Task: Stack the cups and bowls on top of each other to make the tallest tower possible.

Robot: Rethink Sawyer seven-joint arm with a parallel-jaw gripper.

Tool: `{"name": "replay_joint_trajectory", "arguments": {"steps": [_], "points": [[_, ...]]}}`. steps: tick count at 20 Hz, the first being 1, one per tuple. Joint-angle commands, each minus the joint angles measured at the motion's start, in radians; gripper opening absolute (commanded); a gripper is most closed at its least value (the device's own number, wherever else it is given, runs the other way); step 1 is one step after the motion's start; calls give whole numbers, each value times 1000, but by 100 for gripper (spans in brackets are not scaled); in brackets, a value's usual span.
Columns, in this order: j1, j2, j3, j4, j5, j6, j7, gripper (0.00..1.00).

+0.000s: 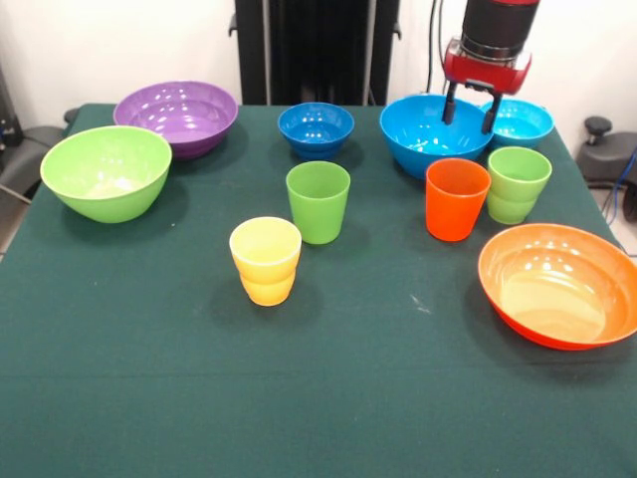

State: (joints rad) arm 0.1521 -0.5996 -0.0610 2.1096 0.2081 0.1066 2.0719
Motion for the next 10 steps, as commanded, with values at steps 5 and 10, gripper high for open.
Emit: {"name": "replay_joint_trajectory", "arguments": {"steps": [5, 10], "points": [[22, 16, 95, -28, 75, -18, 219, 100], [18, 39, 113, -34, 87, -48, 218, 100]]}}
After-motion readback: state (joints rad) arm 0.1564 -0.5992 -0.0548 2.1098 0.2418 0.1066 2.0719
